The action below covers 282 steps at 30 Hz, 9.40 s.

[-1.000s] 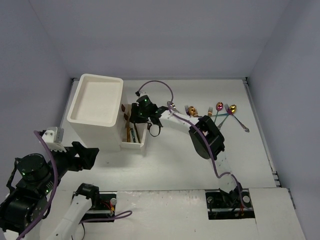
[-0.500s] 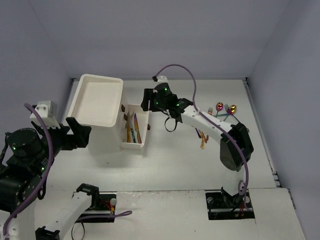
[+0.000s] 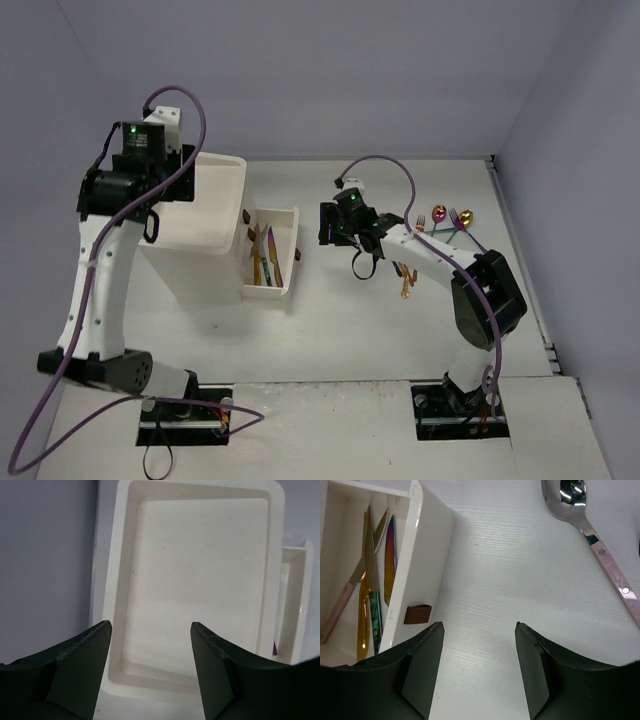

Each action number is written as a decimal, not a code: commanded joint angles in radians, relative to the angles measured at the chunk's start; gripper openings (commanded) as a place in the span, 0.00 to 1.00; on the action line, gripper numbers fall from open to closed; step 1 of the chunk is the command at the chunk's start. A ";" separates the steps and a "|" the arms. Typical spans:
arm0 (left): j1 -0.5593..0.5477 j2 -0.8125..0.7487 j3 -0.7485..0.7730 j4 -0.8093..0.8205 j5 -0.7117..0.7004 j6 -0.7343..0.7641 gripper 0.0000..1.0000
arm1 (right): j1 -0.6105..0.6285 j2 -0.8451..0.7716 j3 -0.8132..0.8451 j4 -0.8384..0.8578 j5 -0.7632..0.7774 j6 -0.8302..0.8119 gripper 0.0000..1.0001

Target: Sort the eating utensils into containers

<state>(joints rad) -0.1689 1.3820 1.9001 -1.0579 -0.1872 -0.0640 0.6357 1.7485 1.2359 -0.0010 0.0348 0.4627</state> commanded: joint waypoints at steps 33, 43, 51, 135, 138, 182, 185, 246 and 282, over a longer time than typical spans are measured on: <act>0.216 0.300 0.025 0.166 0.186 -0.004 0.00 | 0.130 0.335 0.277 0.103 -0.155 -0.048 0.51; 0.212 0.269 -0.061 0.215 0.308 -0.062 0.00 | 0.152 0.439 0.464 0.217 -0.325 0.005 0.50; 0.212 0.253 -0.089 0.230 0.319 -0.077 0.00 | 0.174 0.495 0.480 0.486 -0.492 0.140 0.50; 0.223 0.231 -0.079 0.222 0.233 -0.096 0.00 | 0.067 0.337 0.404 0.407 -0.715 -0.674 0.00; 0.232 0.231 -0.076 0.222 0.228 -0.101 0.00 | 0.035 0.274 0.328 0.407 -0.711 -0.677 0.00; 0.237 -0.624 -0.398 0.160 0.347 -0.123 0.68 | -0.210 -0.483 -0.255 -0.090 0.107 -0.333 0.70; 0.196 -0.754 -0.523 0.115 0.304 -0.137 0.69 | -0.246 -0.489 -0.329 -0.100 0.154 -0.216 0.68; 0.092 -0.851 -0.708 0.047 0.209 -0.197 0.69 | -0.347 -0.370 -0.256 0.034 -0.005 -0.051 0.00; 0.092 -0.831 -0.705 0.041 0.196 -0.204 0.69 | 0.233 0.179 0.405 0.225 0.159 0.343 0.23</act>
<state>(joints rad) -0.0731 0.5192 1.1633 -1.0523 0.0212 -0.2486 0.8746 1.8838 1.5821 0.1464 0.1270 0.7377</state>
